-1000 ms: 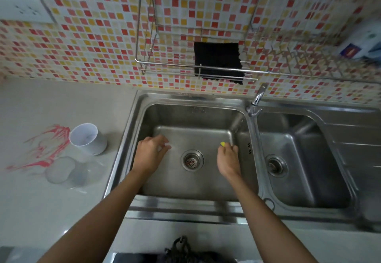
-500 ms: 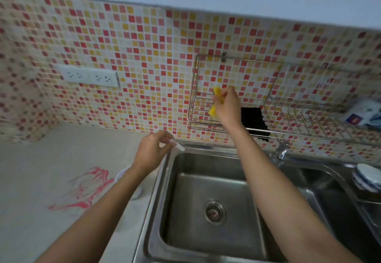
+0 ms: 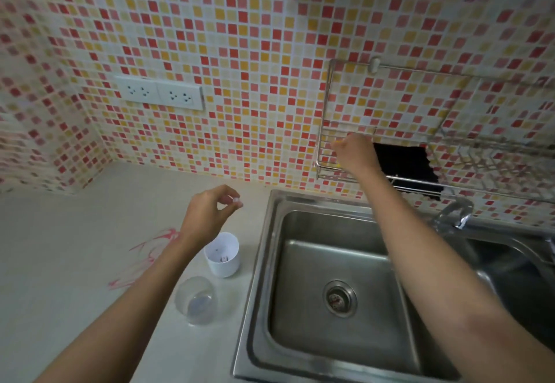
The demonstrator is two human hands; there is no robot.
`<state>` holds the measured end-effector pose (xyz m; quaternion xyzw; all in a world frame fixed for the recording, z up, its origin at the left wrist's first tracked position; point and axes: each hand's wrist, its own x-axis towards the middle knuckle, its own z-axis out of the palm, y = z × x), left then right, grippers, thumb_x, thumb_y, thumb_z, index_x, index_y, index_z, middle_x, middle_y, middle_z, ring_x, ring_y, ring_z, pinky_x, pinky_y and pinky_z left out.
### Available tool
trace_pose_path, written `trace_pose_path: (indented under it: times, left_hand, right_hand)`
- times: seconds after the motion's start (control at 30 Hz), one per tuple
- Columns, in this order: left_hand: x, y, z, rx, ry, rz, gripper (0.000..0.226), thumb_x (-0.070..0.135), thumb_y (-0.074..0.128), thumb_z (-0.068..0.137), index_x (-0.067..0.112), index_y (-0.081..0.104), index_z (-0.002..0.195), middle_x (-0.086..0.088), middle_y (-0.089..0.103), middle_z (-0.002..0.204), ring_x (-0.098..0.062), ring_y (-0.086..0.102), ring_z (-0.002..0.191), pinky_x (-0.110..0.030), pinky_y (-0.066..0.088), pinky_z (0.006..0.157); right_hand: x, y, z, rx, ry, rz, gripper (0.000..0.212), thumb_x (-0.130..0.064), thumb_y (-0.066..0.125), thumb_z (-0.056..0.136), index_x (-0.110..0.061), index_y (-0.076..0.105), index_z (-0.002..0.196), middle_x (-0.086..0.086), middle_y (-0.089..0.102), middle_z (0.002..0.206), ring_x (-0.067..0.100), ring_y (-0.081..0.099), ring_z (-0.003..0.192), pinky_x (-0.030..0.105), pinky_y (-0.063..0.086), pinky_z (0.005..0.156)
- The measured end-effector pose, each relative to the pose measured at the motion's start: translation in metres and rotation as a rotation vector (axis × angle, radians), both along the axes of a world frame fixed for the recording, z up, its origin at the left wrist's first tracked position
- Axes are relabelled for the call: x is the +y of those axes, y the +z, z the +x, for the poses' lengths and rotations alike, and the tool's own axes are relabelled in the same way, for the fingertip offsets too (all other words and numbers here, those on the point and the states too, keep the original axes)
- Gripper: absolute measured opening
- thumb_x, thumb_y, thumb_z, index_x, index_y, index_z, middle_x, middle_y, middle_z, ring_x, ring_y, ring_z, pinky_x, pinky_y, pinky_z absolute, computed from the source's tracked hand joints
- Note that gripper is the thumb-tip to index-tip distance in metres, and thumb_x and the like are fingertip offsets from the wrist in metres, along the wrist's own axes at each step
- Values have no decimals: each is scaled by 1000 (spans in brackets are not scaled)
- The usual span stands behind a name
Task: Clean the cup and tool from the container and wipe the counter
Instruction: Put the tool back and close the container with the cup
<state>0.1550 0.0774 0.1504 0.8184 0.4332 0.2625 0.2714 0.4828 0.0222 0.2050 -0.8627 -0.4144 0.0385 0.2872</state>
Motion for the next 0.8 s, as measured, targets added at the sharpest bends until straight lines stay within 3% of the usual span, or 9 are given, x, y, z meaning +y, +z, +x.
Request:
trace_pose_path:
  times: [0.07,0.13,0.23,0.33,0.47,0.5,0.6,0.7,0.8]
  left_hand:
    - [7,-10,-14,53,-5,-3,19,34,69,89,19,72,100,-1,74,94,-17,68,89,-29,50,77]
    - [12,-23,-28,115,-8,-13,19,31,69,89,17,72,102,-3,74,95,-19,67,90,-29,50,78]
    - [18,-46,-44,193,-17,-50,18,30,69,90,18,73,103,-3,74,97,-20,65,87,-31,52,77]
    - [22,-66,-52,271,-53,-86,18,31,67,92,21,72,105,-1,74,100,-19,64,91,-31,50,80]
    - [26,-82,-56,287,-98,-99,15,29,69,90,21,73,101,0,75,95,-21,65,93,-31,48,79]
    - [28,-84,-57,284,-101,-98,14,28,70,89,20,73,100,0,75,94,-21,65,92,-32,48,79]
    - [31,-88,-59,254,-110,-105,14,27,71,87,19,74,99,-1,76,92,-22,65,89,-31,47,78]
    - [34,-89,-59,243,-135,-110,15,28,71,88,18,74,99,-1,76,93,-21,65,88,-31,48,78]
    - [33,-87,-57,264,-150,-71,16,29,69,89,19,74,101,-1,76,95,-20,65,90,-29,48,80]
  right_hand:
    - [-11,-6,-25,-183,7,165,34,-32,46,94,-11,70,81,13,67,106,30,63,101,46,50,93]
    - [-24,-21,-64,-326,53,365,29,-23,48,96,-8,68,111,13,55,135,30,45,131,48,28,114]
    - [-42,-70,-129,-282,171,491,40,-11,51,95,-3,52,134,11,43,148,23,29,143,45,11,120]
    - [-51,-137,-180,-157,307,363,52,-4,53,89,1,43,140,12,37,151,21,25,144,47,14,119]
    - [-45,-197,-219,198,419,-57,83,-19,67,84,-6,20,151,7,17,159,20,11,148,29,7,119]
    - [-40,-206,-223,283,425,-114,91,-26,72,81,-7,18,151,7,18,159,21,12,147,31,9,120]
    - [-29,-221,-232,399,428,-121,100,-55,79,65,-19,30,144,1,39,146,19,35,137,42,36,110]
    - [-25,-221,-238,462,411,-60,88,-51,83,61,-32,39,135,-10,48,129,9,50,121,37,48,96]
    - [-22,-224,-241,533,406,-15,88,-49,85,59,-36,41,134,-13,52,126,4,54,115,36,51,92]
